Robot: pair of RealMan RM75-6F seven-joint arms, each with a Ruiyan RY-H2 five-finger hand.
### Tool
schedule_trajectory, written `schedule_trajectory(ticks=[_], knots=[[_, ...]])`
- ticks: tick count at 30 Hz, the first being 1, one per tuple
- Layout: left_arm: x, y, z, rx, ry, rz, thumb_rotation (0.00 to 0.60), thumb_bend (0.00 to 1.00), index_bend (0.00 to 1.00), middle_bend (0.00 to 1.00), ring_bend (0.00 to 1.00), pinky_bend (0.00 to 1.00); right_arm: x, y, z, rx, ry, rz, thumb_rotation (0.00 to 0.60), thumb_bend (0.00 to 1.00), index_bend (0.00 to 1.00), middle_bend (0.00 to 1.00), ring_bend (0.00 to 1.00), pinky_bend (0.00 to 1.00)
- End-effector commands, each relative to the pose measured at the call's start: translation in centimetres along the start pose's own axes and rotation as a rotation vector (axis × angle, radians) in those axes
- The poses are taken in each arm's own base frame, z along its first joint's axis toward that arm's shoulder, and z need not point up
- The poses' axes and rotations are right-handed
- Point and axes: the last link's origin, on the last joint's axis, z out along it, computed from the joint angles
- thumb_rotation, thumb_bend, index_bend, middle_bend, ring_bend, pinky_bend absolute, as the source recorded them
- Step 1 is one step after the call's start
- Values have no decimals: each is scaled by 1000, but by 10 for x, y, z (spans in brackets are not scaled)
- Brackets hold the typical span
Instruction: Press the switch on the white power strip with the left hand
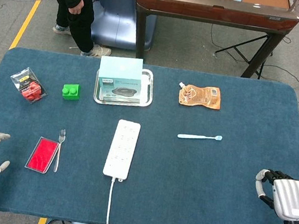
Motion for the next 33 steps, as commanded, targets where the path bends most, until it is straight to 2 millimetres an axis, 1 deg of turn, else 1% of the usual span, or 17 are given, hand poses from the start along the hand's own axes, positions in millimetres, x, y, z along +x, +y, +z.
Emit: schedule_trajectory(ticks=[1, 5, 6, 8, 10, 11, 12, 14, 16, 18, 20, 21, 23, 26, 28, 31, 33], knots=[[0, 0, 1, 0, -2, -1, 600, 217, 323, 286, 228, 515, 1, 0, 0, 1, -1, 1, 600, 715, 634, 562, 527, 619], [-1, 4, 3, -20, -1, -9, 600, 217, 322, 296, 237, 521, 3, 1, 1, 3, 3, 2, 600, 713, 633, 562, 528, 616], [-1, 7, 4, -33, 7, -15, 600, 217, 320, 311, 255, 537, 4, 1, 1, 4, 4, 0, 600, 712, 633, 561, 528, 616], [2, 15, 8, -83, 35, -30, 600, 217, 314, 348, 327, 610, 7, 0, 1, 9, 9, -1, 600, 712, 633, 561, 527, 616], [6, 27, 14, -154, 68, -49, 600, 217, 299, 399, 461, 744, 11, 0, 1, 12, 15, -1, 600, 711, 633, 561, 527, 616], [9, 33, 17, -187, 85, -57, 600, 217, 292, 445, 549, 823, 13, 0, 1, 12, 18, -2, 600, 711, 633, 561, 527, 616], [12, 40, 20, -216, 102, -70, 600, 217, 294, 518, 638, 892, 15, 0, 2, 12, 22, -2, 600, 710, 633, 560, 527, 616], [16, 58, 27, -280, 97, -121, 600, 217, 319, 696, 788, 984, 19, 0, 3, 12, 28, -5, 600, 710, 633, 559, 526, 616], [19, 76, 36, -347, 71, -163, 600, 218, 343, 806, 860, 1000, 22, 0, 4, 10, 34, -7, 600, 710, 633, 558, 526, 616], [21, 94, 46, -416, 56, -163, 600, 227, 361, 916, 930, 1000, 24, 0, 4, 6, 36, -10, 600, 710, 633, 558, 526, 616], [22, 108, 54, -471, 50, -144, 600, 249, 368, 966, 965, 1000, 25, 1, 4, 2, 33, -12, 600, 710, 633, 558, 525, 616], [21, 116, 58, -498, 44, -137, 600, 272, 375, 989, 985, 1000, 25, 2, 4, -1, 31, -14, 600, 710, 633, 558, 525, 617], [20, 134, 65, -562, 20, -140, 600, 330, 385, 1000, 998, 1000, 27, 3, 4, -10, 28, -18, 600, 710, 633, 558, 525, 616], [15, 156, 72, -658, -46, -114, 600, 568, 393, 1000, 1000, 1000, 29, 6, 4, -24, 28, -23, 600, 710, 633, 558, 524, 616], [13, 172, 76, -714, -83, -75, 600, 700, 386, 1000, 1000, 1000, 29, 8, 4, -31, 25, -23, 600, 710, 633, 558, 524, 616], [8, 193, 78, -776, -123, -27, 600, 808, 359, 1000, 1000, 1000, 28, 9, 4, -36, 15, -26, 600, 710, 633, 558, 524, 616], [3, 206, 79, -811, -152, 5, 600, 842, 344, 1000, 1000, 1000, 27, 10, 5, -37, 5, -29, 600, 710, 633, 558, 524, 616]])
